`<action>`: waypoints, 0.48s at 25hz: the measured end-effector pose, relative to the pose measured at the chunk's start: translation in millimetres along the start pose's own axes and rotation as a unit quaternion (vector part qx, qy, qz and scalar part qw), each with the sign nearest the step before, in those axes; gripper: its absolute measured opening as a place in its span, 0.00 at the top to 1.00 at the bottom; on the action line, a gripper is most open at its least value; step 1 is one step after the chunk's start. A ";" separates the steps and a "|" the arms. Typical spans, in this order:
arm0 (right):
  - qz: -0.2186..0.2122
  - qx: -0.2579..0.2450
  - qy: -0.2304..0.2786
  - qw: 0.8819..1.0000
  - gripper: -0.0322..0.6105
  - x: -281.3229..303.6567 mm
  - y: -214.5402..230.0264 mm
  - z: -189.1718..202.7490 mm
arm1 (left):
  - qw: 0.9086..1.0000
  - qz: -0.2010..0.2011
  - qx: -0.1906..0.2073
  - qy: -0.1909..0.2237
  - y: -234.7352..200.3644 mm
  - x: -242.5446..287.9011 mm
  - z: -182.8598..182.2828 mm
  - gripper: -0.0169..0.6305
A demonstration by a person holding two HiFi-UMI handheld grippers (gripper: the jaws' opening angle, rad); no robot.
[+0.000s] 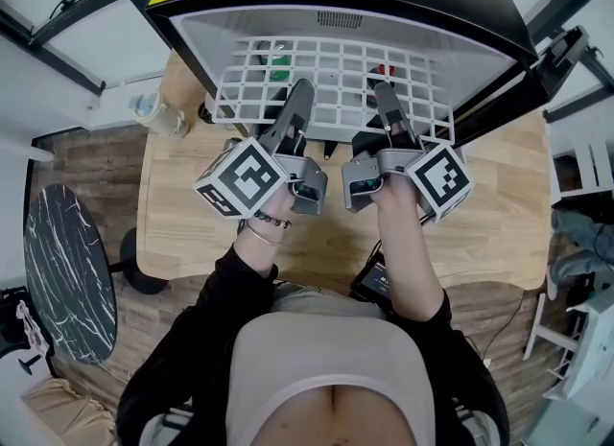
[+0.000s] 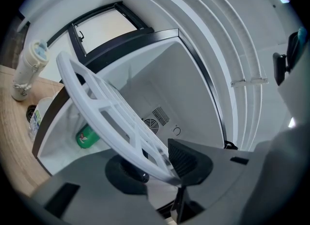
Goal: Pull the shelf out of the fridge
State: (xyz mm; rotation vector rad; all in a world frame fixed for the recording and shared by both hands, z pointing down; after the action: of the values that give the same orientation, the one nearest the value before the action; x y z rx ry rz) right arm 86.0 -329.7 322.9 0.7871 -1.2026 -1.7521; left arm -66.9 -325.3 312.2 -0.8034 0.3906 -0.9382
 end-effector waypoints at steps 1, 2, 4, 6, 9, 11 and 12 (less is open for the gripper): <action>0.001 0.001 0.000 1.000 0.84 -0.6 -0.2 0.2 | 1.000 0.000 -0.001 0.000 0.5 -0.5 0.2 0.77; 0.001 0.002 -0.001 1.000 0.84 -1.1 -0.4 0.3 | 1.000 -0.001 0.000 0.000 0.9 -1.0 0.6 0.77; 0.001 0.003 -0.001 1.000 0.84 -2.2 -0.5 0.3 | 1.000 -0.004 0.002 -0.001 0.9 -1.8 1.3 0.77; 0.001 0.004 0.000 1.000 0.84 -3.1 -0.5 0.6 | 1.000 -0.007 0.005 -0.003 0.4 -2.7 1.9 0.77; 0.001 0.005 0.001 1.000 0.84 -3.9 -0.5 1.3 | 1.000 -0.008 0.007 -0.005 0.3 -3.6 2.4 0.77; 0.001 0.004 0.001 1.000 0.84 -4.2 -0.9 1.8 | 1.000 -0.008 0.009 -0.006 0.3 -4.3 2.4 0.77; 0.002 0.002 0.001 1.000 0.84 -4.5 -0.9 2.1 | 1.000 -0.009 0.009 -0.006 0.2 -4.8 2.6 0.77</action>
State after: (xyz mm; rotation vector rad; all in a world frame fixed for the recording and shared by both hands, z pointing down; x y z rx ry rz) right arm 85.9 -324.6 322.9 0.7884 -1.2068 -1.7464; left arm -67.8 -320.1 313.5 -0.7962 0.3645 -0.9518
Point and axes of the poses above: the fingertips, and each gripper's own axes: x forward along the fingers, y to its right, z out of its underside, the point moved 1 cm from there along -x, backward along the fingers, and after that the axes turned 8 degrees about -y, right-handed, at the moved point
